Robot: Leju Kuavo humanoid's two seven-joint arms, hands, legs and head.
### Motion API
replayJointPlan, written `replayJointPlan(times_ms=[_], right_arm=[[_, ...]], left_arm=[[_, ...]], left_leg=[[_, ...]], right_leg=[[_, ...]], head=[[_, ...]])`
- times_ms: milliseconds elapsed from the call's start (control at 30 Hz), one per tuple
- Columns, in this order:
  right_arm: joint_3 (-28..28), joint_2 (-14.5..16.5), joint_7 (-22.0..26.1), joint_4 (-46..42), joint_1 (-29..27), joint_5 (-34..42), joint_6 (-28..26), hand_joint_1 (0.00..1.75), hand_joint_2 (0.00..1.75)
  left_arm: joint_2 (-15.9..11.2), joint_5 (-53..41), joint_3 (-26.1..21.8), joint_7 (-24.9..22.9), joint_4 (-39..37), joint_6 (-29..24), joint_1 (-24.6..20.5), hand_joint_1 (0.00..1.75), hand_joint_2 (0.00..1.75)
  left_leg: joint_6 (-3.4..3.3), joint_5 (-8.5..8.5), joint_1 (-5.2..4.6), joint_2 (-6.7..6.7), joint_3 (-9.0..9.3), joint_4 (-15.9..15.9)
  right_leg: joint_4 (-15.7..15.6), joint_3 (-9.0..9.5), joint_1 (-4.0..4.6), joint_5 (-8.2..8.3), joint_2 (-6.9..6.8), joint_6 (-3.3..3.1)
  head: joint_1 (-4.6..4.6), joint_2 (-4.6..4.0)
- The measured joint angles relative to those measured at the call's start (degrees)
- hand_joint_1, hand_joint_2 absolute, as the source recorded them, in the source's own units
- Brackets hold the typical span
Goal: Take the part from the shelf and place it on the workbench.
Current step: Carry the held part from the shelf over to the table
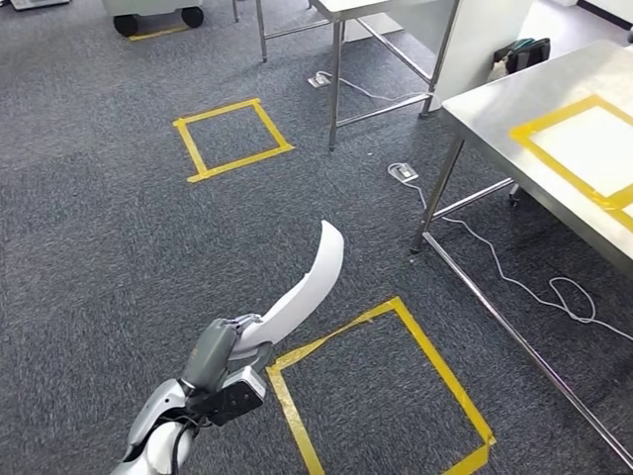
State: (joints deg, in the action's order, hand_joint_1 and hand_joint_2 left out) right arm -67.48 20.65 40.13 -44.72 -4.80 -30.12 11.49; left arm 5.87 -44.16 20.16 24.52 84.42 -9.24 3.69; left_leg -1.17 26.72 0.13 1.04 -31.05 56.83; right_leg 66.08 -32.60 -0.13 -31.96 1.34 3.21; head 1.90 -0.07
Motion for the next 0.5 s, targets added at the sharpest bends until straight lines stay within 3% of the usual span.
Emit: replayJointPlan(times_ms=[67,100,133,167,200,267,300,333,400,433,467,500], right_arm=[[0.03,0.0,-0.03,0.0,0.07,0.04,0.14,0.0,0.0],[0.01,0.0,-0.03,0.0,-0.04,0.07,0.17,0.0,0.0],[-0.02,0.0,-0.03,0.0,-0.17,0.09,0.21,0.0,0.0],[-0.04,0.0,-0.03,0.0,-0.27,0.11,0.25,0.0,0.0],[-0.05,0.0,-0.03,0.0,-0.34,0.12,0.27,0.0,0.0],[-0.03,0.0,-0.07,0.04,-0.31,0.11,0.28,0.0,0.0],[0.02,0.0,-0.05,0.08,-0.16,0.11,0.3,0.0,0.0],[0.06,0.0,-0.05,0.11,-0.01,0.1,0.31,0.0,0.0],[0.09,-0.02,0.01,0.07,0.04,0.12,0.32,0.0,0.0],[0.07,-0.03,0.01,0.03,-0.14,0.11,0.31,0.0,0.0],[0.04,-0.04,0.02,0.0,-0.31,0.11,0.31,0.0,0.0],[0.03,-0.04,0.01,-0.02,-0.36,0.1,0.31,0.0,0.0]], left_arm=[[-0.04,0.01,-0.01,0.1,-0.07,0.09,0.21,1.75,1.75],[-0.04,0.01,0.0,0.15,-0.09,0.13,0.3,1.75,1.75],[-0.03,0.0,0.01,0.19,-0.1,0.16,0.36,1.75,1.75],[-0.02,0.0,0.01,0.21,-0.1,0.2,0.39,1.75,1.75],[-0.01,0.0,0.02,0.22,-0.1,0.25,0.39,1.75,1.75],[0.0,0.0,0.02,0.25,-0.13,0.34,0.36,1.75,1.75],[0.0,-0.01,0.0,0.27,-0.14,0.38,0.32,1.75,1.75],[0.01,-0.01,0.01,0.32,-0.16,0.42,0.29,1.75,1.75],[0.08,0.0,0.08,0.44,-0.17,0.5,0.19,1.75,1.75],[0.09,0.01,0.13,0.49,-0.19,0.55,0.15,1.75,1.75],[0.08,0.03,0.16,0.53,-0.21,0.6,0.08,1.75,1.75],[0.03,0.07,0.15,0.54,-0.23,0.66,0.09,1.75,1.75]], left_leg=[[-0.16,1.57,-0.16,-0.68,1.86,0.01],[-0.16,2.49,-0.18,-0.91,2.98,0.01],[-0.14,3.42,-0.19,-1.08,4.17,0.01],[-0.09,4.53,-0.18,-1.26,5.6,0.0],[-0.02,5.7,-0.18,-1.46,7.06,-0.03],[0.4,7.79,-0.24,-1.91,9.19,-0.37],[0.73,8.27,-0.25,-2.1,9.53,-0.83],[1.11,8.44,-0.23,-2.32,9.89,-1.49],[1.91,7.46,-0.14,-2.62,10.41,-2.31],[2.21,6.13,-0.12,-2.56,9.84,-0.72],[2.49,4.52,-0.12,-2.32,7.74,2.82],[2.68,3.46,-0.11,-2.02,4.27,7.7]], right_leg=[[6.22,-5.14,0.0,-2.24,-0.81,0.12],[7.5,-7.12,0.01,-3.12,-0.88,0.07],[7.23,-8.28,0.03,-3.53,-0.9,-0.02],[5.16,-8.73,0.03,-2.71,-0.97,-0.16],[2.25,-8.82,0.03,-0.7,-1.18,-0.37],[-2.73,-8.51,0.41,6.95,-2.37,-0.79],[-3.96,-8.52,0.74,9.66,-2.83,-1.17],[-4.57,-8.48,1.09,11.18,-3.08,-1.61],[-5.82,-7.63,1.27,10.26,-2.61,-2.75],[-6.61,-6.61,1.14,9.8,-2.25,-3.16],[-7.48,-5.36,0.96,9.37,-1.88,-3.48],[-8.34,-4.03,0.77,8.93,-1.4,-3.67]], head=[[0.0,0.0],[0.02,0.0],[0.03,0.0],[0.05,0.0],[0.04,0.0],[-0.07,-0.01],[-0.22,-0.02],[-0.34,-0.03],[-0.49,-0.03],[-0.49,-0.04],[-0.62,-0.03],[-0.71,-0.02]])
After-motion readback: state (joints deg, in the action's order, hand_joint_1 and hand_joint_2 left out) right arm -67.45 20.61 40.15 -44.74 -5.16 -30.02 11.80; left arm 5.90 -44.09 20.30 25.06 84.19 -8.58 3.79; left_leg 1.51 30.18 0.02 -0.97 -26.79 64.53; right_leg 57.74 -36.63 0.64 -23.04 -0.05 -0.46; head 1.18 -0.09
